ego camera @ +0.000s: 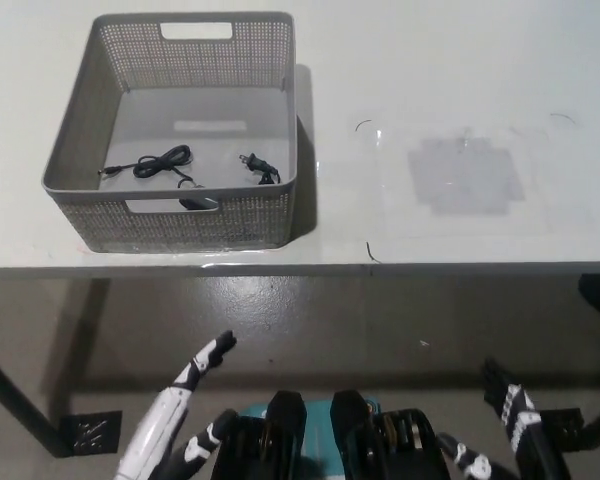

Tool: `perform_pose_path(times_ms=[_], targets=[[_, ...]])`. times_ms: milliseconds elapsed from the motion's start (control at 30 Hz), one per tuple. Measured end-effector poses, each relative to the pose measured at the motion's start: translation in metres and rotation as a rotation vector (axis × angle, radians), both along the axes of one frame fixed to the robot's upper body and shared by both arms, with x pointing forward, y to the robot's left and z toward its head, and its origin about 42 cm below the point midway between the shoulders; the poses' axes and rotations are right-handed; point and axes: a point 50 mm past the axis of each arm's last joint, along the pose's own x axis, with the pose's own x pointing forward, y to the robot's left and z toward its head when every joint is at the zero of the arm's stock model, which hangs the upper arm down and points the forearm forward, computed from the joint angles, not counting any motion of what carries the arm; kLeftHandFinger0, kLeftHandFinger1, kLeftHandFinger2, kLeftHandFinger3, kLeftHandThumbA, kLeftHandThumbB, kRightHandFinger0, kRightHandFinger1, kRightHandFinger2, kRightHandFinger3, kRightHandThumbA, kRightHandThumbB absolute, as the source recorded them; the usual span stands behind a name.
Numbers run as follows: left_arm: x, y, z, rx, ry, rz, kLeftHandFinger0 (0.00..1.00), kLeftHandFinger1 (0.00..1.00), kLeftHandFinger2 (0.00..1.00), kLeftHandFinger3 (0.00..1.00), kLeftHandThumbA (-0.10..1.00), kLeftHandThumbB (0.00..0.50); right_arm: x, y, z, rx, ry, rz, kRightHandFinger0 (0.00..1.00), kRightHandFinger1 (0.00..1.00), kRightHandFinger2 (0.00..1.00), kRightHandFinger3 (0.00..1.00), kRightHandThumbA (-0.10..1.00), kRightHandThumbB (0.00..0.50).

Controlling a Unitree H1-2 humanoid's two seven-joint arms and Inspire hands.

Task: Use the right hand to pick up a black power cord and place it into a container on the left hand side

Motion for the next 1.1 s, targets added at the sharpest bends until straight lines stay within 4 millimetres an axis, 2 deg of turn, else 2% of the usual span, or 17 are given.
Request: perform_pose_path(times_ms=[33, 67, 100, 133, 233, 300, 467, 533, 700, 1100], targets=[[0.003, 0.0, 0.0, -0.012, 0.0, 0.003, 1.0, 1.0, 1.0, 1.0, 0.93, 0.236, -0.001, 0.0, -0.005, 0.014, 0.006, 0.003, 1.0, 1.0, 1.0, 1.0, 1.0, 0.251], [0.004, 0.0, 0.0, -0.018, 0.0, 0.004, 1.0, 1.0, 1.0, 1.0, 0.91, 0.241, -0.001, 0.001, -0.008, 0.02, 0.008, 0.005, 1.0, 1.0, 1.0, 1.0, 1.0, 0.295], [0.006, 0.0, 0.001, -0.027, 0.002, 0.005, 1.0, 1.0, 1.0, 1.0, 0.91, 0.24, -0.001, 0.001, -0.011, 0.032, 0.008, 0.008, 1.0, 1.0, 1.0, 1.0, 1.0, 0.298], [0.008, 0.0, 0.001, -0.038, 0.005, 0.008, 1.0, 1.0, 1.0, 1.0, 0.91, 0.24, 0.001, 0.002, -0.013, 0.041, 0.003, 0.013, 1.0, 1.0, 1.0, 1.0, 1.0, 0.28], [0.011, 0.002, 0.0, -0.063, 0.011, 0.016, 1.0, 1.0, 1.0, 1.0, 0.93, 0.248, 0.007, 0.004, -0.015, 0.076, -0.023, 0.034, 1.0, 1.0, 1.0, 1.0, 1.0, 0.273], [0.011, 0.004, 0.0, -0.074, 0.016, 0.021, 1.0, 1.0, 1.0, 1.0, 0.93, 0.251, 0.011, 0.005, -0.016, 0.097, -0.043, 0.046, 1.0, 1.0, 1.0, 1.0, 1.0, 0.249], [0.013, 0.011, 0.0, -0.103, 0.021, 0.044, 1.0, 1.0, 1.0, 1.0, 0.93, 0.263, 0.018, 0.008, -0.015, 0.152, -0.098, 0.065, 1.0, 1.0, 1.0, 1.0, 1.0, 0.267], [0.013, 0.012, -0.001, -0.11, 0.024, 0.048, 1.0, 1.0, 1.0, 1.0, 0.94, 0.27, 0.017, 0.008, -0.014, 0.167, -0.115, 0.066, 1.0, 1.0, 1.0, 1.0, 1.0, 0.251], [0.017, 0.013, -0.002, -0.128, 0.03, 0.051, 1.0, 1.0, 1.0, 1.0, 0.93, 0.279, 0.02, 0.008, -0.016, 0.185, -0.131, 0.071, 1.0, 1.0, 1.0, 1.0, 1.0, 0.268], [0.018, 0.013, -0.002, -0.142, 0.055, 0.05, 1.0, 1.0, 1.0, 1.0, 0.92, 0.29, 0.023, 0.007, -0.016, 0.202, -0.141, 0.077, 1.0, 1.0, 1.0, 1.0, 1.0, 0.275]])
